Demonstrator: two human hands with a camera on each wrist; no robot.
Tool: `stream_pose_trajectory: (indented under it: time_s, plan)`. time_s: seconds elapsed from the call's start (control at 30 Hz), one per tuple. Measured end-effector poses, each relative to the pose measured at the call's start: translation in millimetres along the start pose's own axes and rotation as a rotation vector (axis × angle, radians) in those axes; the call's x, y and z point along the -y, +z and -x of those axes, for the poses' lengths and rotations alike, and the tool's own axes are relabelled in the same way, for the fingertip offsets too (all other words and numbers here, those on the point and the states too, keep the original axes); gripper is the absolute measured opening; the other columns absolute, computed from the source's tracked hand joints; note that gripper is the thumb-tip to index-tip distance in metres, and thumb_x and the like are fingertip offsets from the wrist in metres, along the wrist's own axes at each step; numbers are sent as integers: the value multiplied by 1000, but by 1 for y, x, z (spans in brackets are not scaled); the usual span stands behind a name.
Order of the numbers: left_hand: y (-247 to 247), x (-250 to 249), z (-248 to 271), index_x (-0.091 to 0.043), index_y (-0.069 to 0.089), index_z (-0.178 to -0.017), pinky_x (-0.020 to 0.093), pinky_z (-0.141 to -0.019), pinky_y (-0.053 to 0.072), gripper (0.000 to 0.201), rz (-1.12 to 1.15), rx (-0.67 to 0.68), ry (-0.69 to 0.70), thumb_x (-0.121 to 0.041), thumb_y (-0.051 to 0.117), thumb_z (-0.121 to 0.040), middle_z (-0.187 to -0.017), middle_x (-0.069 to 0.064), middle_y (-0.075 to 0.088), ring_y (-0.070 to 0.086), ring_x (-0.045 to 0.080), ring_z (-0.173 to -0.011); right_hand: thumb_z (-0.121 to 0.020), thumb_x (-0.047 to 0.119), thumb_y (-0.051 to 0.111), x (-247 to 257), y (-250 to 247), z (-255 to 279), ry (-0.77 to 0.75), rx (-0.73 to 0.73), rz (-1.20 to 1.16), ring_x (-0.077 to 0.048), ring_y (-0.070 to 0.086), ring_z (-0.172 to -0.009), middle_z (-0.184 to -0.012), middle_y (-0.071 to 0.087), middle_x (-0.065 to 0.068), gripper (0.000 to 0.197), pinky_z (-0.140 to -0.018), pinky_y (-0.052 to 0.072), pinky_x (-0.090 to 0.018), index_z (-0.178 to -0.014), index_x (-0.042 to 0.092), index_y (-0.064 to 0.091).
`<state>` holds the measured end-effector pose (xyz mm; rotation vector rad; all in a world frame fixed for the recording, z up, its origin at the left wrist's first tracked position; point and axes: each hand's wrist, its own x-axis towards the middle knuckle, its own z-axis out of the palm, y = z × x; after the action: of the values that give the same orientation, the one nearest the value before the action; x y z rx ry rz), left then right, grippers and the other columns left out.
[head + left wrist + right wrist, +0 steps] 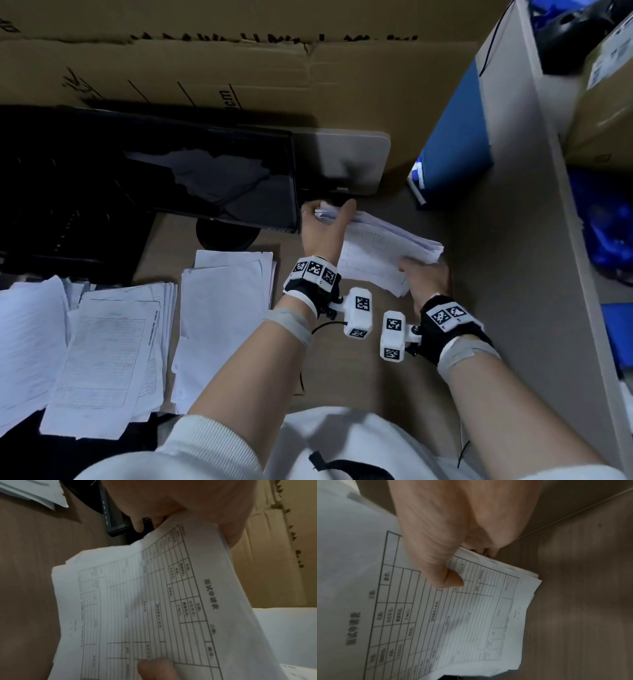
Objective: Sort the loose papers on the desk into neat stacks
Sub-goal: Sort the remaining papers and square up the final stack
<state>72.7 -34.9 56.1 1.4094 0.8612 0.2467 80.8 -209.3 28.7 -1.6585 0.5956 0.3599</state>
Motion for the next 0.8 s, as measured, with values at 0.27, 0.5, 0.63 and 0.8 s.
stream_pose_trajectory:
  time_s: [0.27, 0.5, 0.63, 0.8]
  plan:
    - [-13, 10, -8, -24, 43, -129, 29, -96, 51, 71, -40, 277, -18, -42, 83, -73, -126, -1, 60, 61, 13, -114, -80, 32, 80, -1, -4, -4, 57, 84, -78, -20, 70, -88, -96, 72, -2, 23, -72, 55, -33, -95, 21, 66]
    - [-38, 19, 5, -11, 67, -104, 38, -83, 59, 33, -114, 254, -10, -6, 84, -76, -98, 3, 75, 73, 15, -88, -77, 11, 80, 13, -7, 15, -22, 142, -251, -22, 74, -86, -95, 76, -5, 31, -70, 59, -36, -107, 13, 70]
    - [-23, -2, 18, -14, 67, -109, 34, -83, 61, 28, 51, 188, 58, -4, 75, -85, -105, 7, 74, 72, 16, -93, -75, 8, 78, 27, 4, 22, -99, 82, -278, -14, 73, -85, -99, 75, -4, 40, -68, 57, -27, -113, 13, 68]
    - [-29, 20, 16, -16, 70, -95, 36, -80, 58, 19, -63, 174, -81, -19, 82, -81, -93, 5, 75, 72, 24, -90, -75, 9, 79, 10, 5, 21, -53, 79, -197, -17, 73, -83, -93, 75, -3, 28, -67, 58, -29, -101, 17, 70]
